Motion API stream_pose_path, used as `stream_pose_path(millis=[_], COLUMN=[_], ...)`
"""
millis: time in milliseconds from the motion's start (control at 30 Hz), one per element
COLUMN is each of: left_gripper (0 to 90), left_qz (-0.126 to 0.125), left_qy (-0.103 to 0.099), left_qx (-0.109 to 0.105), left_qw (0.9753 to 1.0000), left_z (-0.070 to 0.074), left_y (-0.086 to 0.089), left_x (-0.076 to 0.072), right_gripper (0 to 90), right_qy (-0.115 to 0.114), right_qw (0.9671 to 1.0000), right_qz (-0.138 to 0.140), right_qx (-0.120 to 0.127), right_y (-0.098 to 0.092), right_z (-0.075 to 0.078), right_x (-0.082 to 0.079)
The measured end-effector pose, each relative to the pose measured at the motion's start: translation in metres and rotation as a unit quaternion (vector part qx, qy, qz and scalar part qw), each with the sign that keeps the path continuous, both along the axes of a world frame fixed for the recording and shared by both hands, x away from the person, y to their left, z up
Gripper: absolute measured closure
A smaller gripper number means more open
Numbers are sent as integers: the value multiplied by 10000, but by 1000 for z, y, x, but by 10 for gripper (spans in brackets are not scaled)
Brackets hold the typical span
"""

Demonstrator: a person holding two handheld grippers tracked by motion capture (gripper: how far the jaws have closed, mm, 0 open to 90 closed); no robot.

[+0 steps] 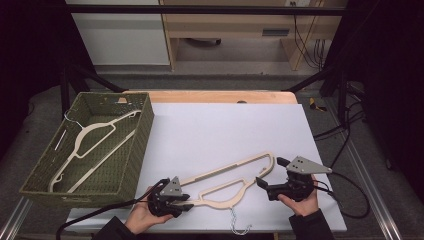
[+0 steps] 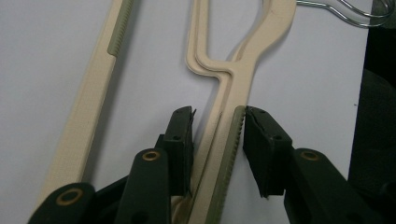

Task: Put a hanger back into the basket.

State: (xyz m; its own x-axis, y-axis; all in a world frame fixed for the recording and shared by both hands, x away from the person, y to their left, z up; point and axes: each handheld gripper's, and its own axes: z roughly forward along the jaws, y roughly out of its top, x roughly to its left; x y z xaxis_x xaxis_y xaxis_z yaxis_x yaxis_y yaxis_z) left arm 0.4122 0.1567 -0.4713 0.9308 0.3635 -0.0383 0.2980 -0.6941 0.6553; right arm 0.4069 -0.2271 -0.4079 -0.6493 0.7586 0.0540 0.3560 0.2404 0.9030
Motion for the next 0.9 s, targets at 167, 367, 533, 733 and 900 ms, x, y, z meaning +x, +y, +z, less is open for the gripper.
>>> stream_pose_path(millis=[167,367,533,733,900], left_gripper=[716,753,794,795,795], left_qz=[-33,21,158,189,278], left_qy=[125,136,89,30,10], left_qx=[20,-72,-145,-140,-291], left_qw=[9999,9999,9997,9997,9992], left_z=[1,4,7,7,8], left_y=[0,0,1,0,0], left_x=[5,4,3,0,-3], right_gripper=[33,52,98,223,429], right_qy=[55,152,291,625,904], right_qw=[10000,9997,9991,9960,9913], right_qz=[72,183,323,525,816], right_qx=[-16,-56,-31,-357,-500], right_y=[6,12,20,46,65], right_z=[-2,-6,-11,-32,-48], right_x=[0,0,-4,0,3])
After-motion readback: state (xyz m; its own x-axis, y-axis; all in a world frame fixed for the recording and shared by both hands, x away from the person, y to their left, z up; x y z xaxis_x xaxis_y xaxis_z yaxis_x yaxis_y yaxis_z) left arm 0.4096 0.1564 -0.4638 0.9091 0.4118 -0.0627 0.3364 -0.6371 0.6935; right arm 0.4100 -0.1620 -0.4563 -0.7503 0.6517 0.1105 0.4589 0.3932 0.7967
